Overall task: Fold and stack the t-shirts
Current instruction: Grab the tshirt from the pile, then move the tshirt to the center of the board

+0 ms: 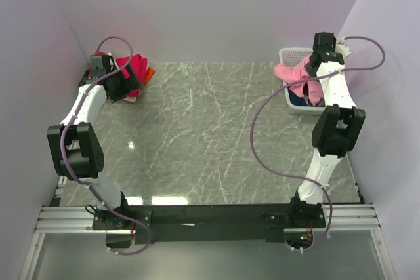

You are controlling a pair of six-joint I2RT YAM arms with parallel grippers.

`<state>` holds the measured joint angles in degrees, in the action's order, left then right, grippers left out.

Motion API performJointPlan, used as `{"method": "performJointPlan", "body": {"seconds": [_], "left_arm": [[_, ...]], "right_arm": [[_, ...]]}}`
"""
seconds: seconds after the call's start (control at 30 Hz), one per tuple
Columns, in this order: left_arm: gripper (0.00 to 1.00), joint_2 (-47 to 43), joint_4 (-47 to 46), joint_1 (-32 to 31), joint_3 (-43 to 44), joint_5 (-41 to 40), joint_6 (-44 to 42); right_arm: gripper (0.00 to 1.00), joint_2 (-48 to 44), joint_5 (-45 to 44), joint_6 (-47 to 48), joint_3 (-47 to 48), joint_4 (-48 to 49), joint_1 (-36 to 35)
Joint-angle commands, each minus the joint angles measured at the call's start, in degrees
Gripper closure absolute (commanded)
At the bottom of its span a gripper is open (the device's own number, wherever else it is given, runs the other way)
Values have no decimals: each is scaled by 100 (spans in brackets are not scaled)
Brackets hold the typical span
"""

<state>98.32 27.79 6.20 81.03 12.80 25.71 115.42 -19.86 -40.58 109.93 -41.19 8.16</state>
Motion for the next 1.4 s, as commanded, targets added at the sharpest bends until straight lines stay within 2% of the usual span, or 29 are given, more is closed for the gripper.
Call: {"method": "performJointPlan", "body": {"seconds": [0.0, 0.13, 0.37, 0.53, 0.73, 0.8, 0.87, 0.9, 0.93, 0.97, 1.03, 1.1, 1.17, 1.2, 1.23, 1.37], "left_arm": [[5, -287, -142, 75, 45, 179, -5], [5, -586, -213, 84, -140, 346, 118], [5, -859, -108, 83, 17, 460, 118], [6, -1104, -116, 83, 123, 566, 320], [5, -1684, -2, 83, -175, 443, 241], [5, -1825, 59, 84, -359, 390, 224], [5, -1913, 51, 84, -622, 434, 241], [6, -1966, 34, 83, -702, 452, 267], [6, -2053, 7, 83, -790, 452, 302], [6, -2098, -28, 83, -956, 460, 311], [6, -2221, -63, 84, -1124, 522, 294], [7, -2352, -55, 40, -1335, 461, 215], [6, -2405, -46, -92, -1519, 268, 136], [7, -2423, -46, -171, -1564, 215, 83], [7, -2423, -54, -372, -1608, 171, 57], [8, -2195, -116, -935, -1731, 319, 30]], "right_arm": [[100, -1020, -641, 243, 142, 506, -350], [100, -1678, -1203, 550, 213, 734, -753], [100, -2567, -1451, 1429, 257, 1490, -1667], [100, -2612, -1241, 1895, 748, 1562, -2827], [100, -2305, -819, 1668, 1294, 1333, -4057], [100, -2295, -722, 1440, 1163, 1245, -4165], [99, -2348, -607, 921, 751, 999, -4182], [95, -2383, -598, 859, 540, 955, -4183], [76, -2418, -598, 798, 112, 798, -4183], [62, -2401, -572, 771, -75, 631, -4148], [44, -2218, -607, 431, -453, -199, -4104], [41, -2146, -520, 288, -839, -564, -4060], [41, -2198, -406, 156, -1630, -698, -4077], [41, -2251, -48, 94, -1928, -645, -4086], [41, -2443, 121, -2, -2549, -410, -4086], [42, -3024, 930, -231, -4047, 383, -4103]]}}
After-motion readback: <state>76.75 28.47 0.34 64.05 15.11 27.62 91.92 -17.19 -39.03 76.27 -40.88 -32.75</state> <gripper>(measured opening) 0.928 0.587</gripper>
